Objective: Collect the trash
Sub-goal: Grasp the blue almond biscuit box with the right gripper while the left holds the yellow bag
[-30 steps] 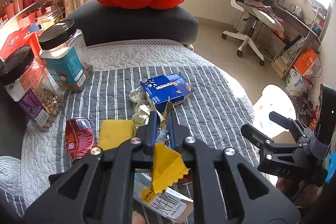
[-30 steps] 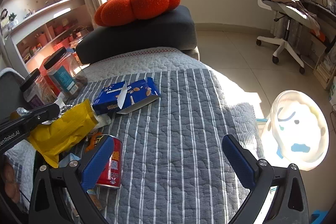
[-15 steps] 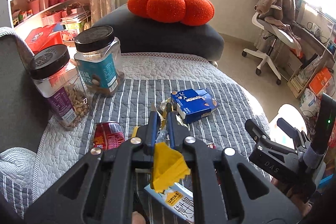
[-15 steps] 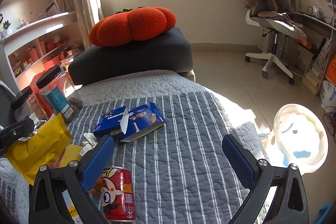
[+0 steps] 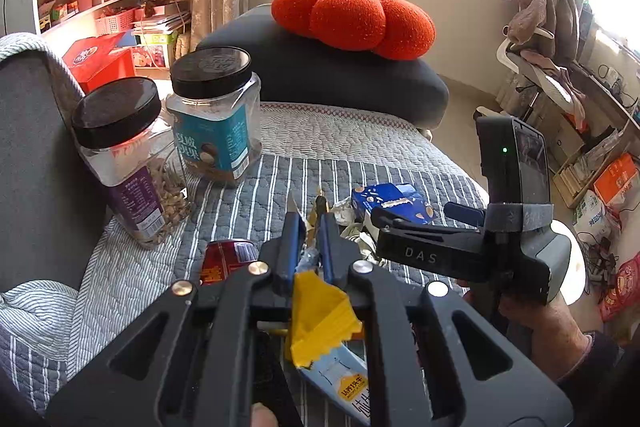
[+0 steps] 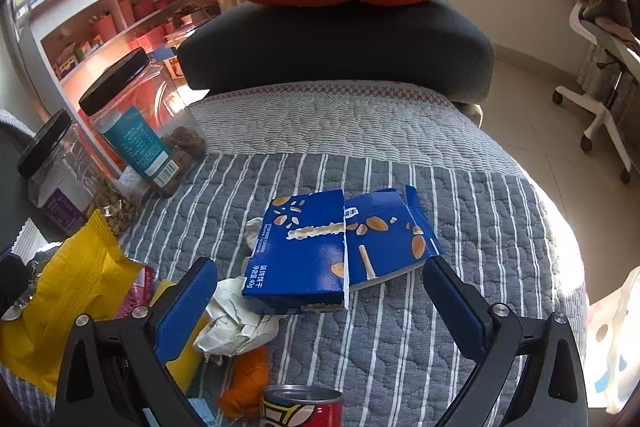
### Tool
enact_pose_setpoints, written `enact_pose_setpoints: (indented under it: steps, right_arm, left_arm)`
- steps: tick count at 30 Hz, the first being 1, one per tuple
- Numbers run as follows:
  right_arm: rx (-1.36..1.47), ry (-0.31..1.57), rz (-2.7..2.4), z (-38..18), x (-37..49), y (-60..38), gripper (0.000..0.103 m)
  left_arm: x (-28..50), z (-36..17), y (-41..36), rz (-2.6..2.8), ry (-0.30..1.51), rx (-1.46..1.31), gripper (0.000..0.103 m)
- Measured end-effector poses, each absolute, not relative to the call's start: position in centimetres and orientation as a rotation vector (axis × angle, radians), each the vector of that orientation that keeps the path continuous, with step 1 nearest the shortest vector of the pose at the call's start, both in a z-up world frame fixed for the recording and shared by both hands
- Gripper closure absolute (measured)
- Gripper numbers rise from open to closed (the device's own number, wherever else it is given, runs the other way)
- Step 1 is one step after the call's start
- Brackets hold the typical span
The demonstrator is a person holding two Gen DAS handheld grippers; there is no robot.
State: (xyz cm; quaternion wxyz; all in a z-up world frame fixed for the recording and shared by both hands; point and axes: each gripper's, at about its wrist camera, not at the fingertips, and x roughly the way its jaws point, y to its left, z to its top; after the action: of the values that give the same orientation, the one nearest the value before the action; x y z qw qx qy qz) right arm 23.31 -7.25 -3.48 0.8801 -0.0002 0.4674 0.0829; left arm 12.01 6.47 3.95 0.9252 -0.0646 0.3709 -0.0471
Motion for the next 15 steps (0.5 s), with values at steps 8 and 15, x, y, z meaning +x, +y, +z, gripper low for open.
enact_pose_setpoints:
  steps: [8,15]
  right_arm:
    - [-0.038,1.128,0.16,-6.0,27.0,-5.1,0.03]
    - [-0.019,1.066,0.152,-5.0,23.5,-7.2,0.044]
  left_arm:
    - [12.5,3.8,6.9,-0.087,0.779,-0.14,0.091]
    - [12.2,3.8,6.5,-0.095,0.787,-0.146,0.091]
